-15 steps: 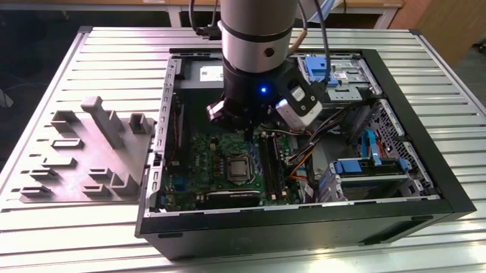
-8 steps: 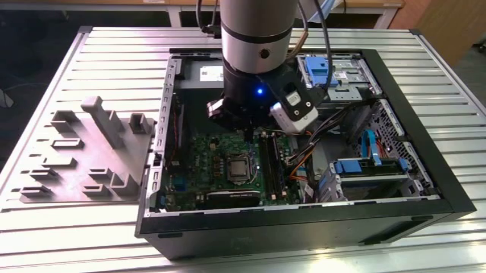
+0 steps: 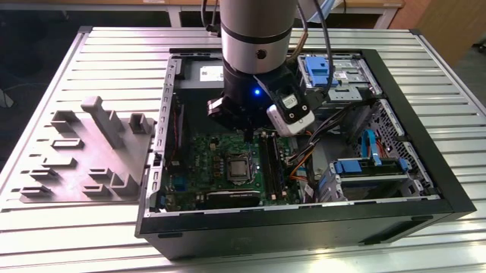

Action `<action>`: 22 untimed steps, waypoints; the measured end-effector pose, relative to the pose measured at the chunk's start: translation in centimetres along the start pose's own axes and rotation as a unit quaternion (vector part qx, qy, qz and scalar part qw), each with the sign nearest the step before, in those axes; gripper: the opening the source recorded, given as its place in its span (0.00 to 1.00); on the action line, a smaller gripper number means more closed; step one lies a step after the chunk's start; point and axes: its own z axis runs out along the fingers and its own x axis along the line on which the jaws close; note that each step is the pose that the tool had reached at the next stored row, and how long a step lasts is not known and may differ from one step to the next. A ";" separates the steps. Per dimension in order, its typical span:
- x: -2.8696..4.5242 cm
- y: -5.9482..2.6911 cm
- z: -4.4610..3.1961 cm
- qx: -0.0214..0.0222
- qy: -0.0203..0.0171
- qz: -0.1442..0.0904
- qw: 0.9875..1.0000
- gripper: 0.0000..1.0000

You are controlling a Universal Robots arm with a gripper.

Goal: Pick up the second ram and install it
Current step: 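Insert the second ram into the second slot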

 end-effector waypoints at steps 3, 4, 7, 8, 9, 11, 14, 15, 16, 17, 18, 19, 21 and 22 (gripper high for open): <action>-0.01 0.01 0.05 0.000 0.000 0.000 1.000 0.11; -0.02 0.00 0.10 0.002 0.000 0.000 1.000 0.11; -0.24 -0.02 0.22 0.010 0.001 0.000 1.000 0.11; -0.32 -0.02 0.27 0.012 0.001 0.000 1.000 0.11; -0.42 -0.03 0.31 0.014 0.001 0.000 1.000 0.11; -0.72 -0.04 0.37 0.016 0.001 0.000 1.000 0.11; -1.12 -0.06 0.48 0.016 0.001 0.000 1.000 0.11; -1.29 -0.07 0.53 0.016 0.001 0.000 1.000 0.11; -1.49 -0.08 0.58 0.016 0.001 0.000 1.000 0.11; -1.71 -0.09 0.64 0.016 0.001 0.000 1.000 0.11; -1.95 -0.10 0.71 0.016 0.001 0.000 1.000 0.11; -2.17 -0.11 0.79 0.016 0.001 0.000 1.000 0.11; -2.62 -0.13 0.93 0.016 0.001 0.000 1.000 0.11; -2.85 -0.15 1.02 0.016 0.001 0.000 1.000 0.11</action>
